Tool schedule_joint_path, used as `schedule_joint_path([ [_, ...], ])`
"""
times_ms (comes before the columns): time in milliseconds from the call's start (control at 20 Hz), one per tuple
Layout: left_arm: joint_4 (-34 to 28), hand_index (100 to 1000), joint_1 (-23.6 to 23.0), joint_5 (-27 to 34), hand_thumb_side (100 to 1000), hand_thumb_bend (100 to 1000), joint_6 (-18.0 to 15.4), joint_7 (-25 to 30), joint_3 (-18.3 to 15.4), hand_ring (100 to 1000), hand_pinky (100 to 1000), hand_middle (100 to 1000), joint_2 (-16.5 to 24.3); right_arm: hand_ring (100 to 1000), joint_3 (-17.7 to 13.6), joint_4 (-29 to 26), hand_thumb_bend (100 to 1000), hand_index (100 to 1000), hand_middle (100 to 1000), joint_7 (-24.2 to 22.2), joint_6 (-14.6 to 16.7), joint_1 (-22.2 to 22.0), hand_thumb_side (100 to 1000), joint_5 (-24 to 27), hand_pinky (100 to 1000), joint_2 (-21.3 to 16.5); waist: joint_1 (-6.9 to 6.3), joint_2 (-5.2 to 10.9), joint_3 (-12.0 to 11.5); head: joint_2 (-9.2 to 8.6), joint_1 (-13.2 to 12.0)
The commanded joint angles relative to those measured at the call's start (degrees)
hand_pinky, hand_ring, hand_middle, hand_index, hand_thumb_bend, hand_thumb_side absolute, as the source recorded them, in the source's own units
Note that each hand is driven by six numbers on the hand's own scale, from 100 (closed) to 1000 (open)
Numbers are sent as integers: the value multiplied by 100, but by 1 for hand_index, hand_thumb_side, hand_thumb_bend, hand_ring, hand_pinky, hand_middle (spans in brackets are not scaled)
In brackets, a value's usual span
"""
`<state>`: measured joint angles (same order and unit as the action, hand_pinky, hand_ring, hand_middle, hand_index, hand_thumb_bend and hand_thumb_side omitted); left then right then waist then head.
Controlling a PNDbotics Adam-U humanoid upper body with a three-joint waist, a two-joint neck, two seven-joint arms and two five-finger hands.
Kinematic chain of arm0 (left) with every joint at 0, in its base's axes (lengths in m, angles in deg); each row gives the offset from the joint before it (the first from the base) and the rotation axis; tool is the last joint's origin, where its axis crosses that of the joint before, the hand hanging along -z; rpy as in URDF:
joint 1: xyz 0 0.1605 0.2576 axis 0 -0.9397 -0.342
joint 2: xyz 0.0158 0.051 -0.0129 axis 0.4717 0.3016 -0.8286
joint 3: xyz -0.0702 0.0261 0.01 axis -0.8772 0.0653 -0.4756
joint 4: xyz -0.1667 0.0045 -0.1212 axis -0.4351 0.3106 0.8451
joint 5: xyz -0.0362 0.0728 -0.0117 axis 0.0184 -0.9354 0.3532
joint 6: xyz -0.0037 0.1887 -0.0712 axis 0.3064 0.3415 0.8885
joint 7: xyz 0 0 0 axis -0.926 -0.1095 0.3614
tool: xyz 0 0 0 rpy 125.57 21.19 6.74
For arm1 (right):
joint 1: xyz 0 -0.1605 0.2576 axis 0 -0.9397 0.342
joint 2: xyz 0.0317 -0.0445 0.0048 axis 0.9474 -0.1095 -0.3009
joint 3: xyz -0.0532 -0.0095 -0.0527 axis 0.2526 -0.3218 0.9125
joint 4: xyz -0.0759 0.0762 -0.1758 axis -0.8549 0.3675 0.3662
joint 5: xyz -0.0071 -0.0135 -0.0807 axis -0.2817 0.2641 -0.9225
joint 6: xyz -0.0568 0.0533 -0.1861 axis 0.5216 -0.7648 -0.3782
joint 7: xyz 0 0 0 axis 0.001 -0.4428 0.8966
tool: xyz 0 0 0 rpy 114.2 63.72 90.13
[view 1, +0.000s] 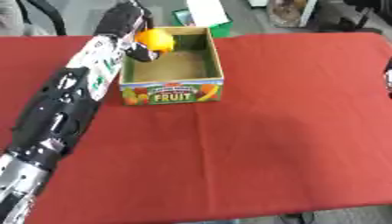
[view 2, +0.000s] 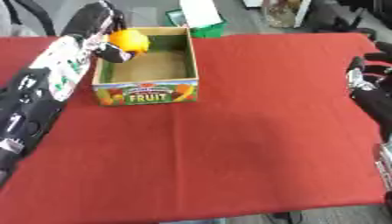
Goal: Pick up objects on the table and place them in the box.
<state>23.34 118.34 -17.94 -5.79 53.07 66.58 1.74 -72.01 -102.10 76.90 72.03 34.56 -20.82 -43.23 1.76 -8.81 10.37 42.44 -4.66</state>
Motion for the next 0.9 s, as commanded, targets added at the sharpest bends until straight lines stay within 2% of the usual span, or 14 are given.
schedule_joint_path([
  [50,204,588,155,-235,100,661,-40,-178,-109,532,627,484,-61,621,-27,-44,187,799,644,-29,16,81,129,39,627,-66,2,76,34,-56,-38],
  [100,232,605,151,-299,100,691,-36,-230,-113,549,637,499,-74,621,-29,-43,187,799,644,-28,18,80,129,42,627,-63,3,73,41,-59,-39],
  [150,235,683,147,-362,153,826,-20,-275,-111,616,678,573,-74,621,-32,-42,187,799,644,-27,20,79,129,43,627,-62,2,71,43,-60,-38],
  [200,224,731,142,-422,250,928,1,-307,-104,657,704,616,-70,621,-36,-40,187,799,644,-24,21,77,129,45,627,-59,1,69,41,-60,-38],
  [250,201,755,138,-473,308,984,21,-331,-98,683,723,644,-62,621,-41,-37,186,799,644,-20,23,74,128,47,627,-56,0,68,34,-61,-37],
  [300,172,766,133,-510,331,1000,40,-351,-97,694,730,656,-57,621,-44,-34,186,799,644,-16,25,72,128,50,627,-52,-1,68,26,-62,-36],
  [350,124,779,127,-516,410,1000,62,-381,-106,731,755,691,-50,621,-46,-32,186,799,644,-14,28,70,129,54,627,-50,0,68,10,-62,-33],
  [450,-9,781,94,-413,464,1000,98,-431,-124,733,751,694,-42,621,-55,-28,185,799,644,-8,34,68,128,57,627,-43,4,66,-26,-65,-23],
  [600,-400,774,-16,25,483,1000,116,-492,-97,723,741,685,49,621,-71,-23,184,799,644,4,42,56,128,60,628,-36,19,68,-101,-73,13],
  [650,-553,764,-58,209,495,1000,126,-492,-73,698,726,657,94,621,-75,-21,183,799,643,7,43,51,127,61,627,-37,22,67,-126,-75,20],
  [700,-794,758,-129,489,505,981,127,-492,-52,688,721,645,168,621,-82,-18,183,799,643,13,46,42,127,61,628,-37,25,67,-166,-79,36],
  [750,-1062,739,-206,826,515,897,151,-484,-31,666,701,619,246,621,-88,-14,184,800,643,19,48,36,116,62,628,-34,26,68,-199,-81,46],
  [900,-2172,716,-688,2190,501,804,321,-525,19,645,672,600,683,621,-115,-3,178,800,643,43,59,19,127,60,628,-31,22,61,-326,-94,111],
])
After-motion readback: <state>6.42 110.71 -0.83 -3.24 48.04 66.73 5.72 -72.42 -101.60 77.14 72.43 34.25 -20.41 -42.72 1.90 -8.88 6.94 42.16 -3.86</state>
